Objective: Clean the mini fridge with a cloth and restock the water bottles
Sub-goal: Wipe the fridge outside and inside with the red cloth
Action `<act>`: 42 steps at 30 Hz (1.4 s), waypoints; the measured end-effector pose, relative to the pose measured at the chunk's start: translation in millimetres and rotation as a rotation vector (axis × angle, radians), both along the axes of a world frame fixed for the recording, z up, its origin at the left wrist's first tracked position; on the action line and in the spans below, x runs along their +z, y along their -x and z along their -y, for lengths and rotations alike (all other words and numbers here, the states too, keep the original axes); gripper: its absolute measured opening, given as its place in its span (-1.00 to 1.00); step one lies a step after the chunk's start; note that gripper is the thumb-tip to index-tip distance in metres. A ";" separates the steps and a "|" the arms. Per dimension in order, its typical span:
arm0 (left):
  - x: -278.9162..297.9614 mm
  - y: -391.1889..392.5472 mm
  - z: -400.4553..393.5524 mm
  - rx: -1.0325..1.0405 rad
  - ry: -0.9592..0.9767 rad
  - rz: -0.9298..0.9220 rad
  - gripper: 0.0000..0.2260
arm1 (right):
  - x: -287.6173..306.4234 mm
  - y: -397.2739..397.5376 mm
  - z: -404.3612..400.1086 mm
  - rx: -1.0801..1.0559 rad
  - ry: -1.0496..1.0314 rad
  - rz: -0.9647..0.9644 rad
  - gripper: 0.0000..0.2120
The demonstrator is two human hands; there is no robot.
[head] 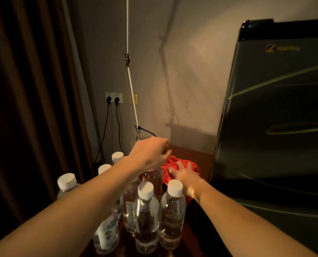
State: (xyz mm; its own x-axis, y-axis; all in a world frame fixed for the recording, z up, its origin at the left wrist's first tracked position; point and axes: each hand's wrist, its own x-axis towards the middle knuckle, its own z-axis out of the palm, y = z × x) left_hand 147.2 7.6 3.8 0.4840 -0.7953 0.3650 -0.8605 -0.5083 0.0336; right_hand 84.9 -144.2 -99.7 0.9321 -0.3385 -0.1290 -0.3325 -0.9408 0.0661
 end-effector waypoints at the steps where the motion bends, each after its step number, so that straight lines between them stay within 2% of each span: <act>1: -3.0 -1.7 2.2 -0.002 -0.003 -0.005 -0.69 | -2.6 -1.6 4.3 -0.007 0.007 0.053 -0.45; 3: -8.2 -3.5 5.3 -0.007 -0.010 -0.004 -0.70 | -2.3 -2.5 7.1 -0.015 0.019 0.121 -0.57; 7: -7.4 -1.1 6.1 -0.022 0.019 0.011 -0.73 | 8.9 1.1 -6.3 -0.047 0.103 0.245 -0.65; 11: 2.3 11.4 3.0 -0.040 0.028 0.029 -0.74 | 40.5 15.7 -21.4 -0.062 0.116 0.458 -0.69; 15: 6.1 24.6 -1.9 -0.042 0.058 -0.015 -0.72 | 80.4 42.7 -33.9 -0.031 0.146 0.562 -0.78; 19: 9.5 41.4 -9.0 -0.156 0.220 -0.284 -0.60 | 123.6 76.3 -51.6 0.015 0.229 0.708 -0.77; 24: 28.9 79.1 -15.4 -0.389 0.456 -0.480 -0.23 | 187.4 116.2 -60.2 0.053 0.255 0.904 -0.82; 26: 40.4 96.7 -12.7 -0.467 0.556 -0.538 -0.21 | 206.8 136.8 -63.7 0.088 0.256 1.001 -0.84; 28: 50.9 115.8 -5.8 -0.470 0.700 -0.559 -0.32 | 219.8 157.4 -69.2 0.146 0.270 1.090 -0.85; 32: 70.8 155.2 16.6 -0.390 1.001 -0.631 -0.65 | 225.9 193.3 -76.2 0.232 0.250 1.185 -0.71; 35: 79.0 184.5 31.5 -0.394 1.180 -0.939 -0.77 | 205.9 216.7 -72.7 0.242 0.224 1.174 -0.50; 37: 75.6 197.0 37.4 -0.416 1.167 -0.889 -0.80 | 187.9 228.1 -63.0 0.181 0.241 1.164 -0.46; 39: 68.7 207.1 39.6 -0.541 1.064 -0.837 -0.76 | 174.4 236.4 -51.3 0.110 0.194 1.145 -0.41; 42: 62.8 212.0 41.2 -0.618 1.012 -0.930 -0.64 | 166.3 243.7 -34.7 0.120 0.229 1.046 -0.34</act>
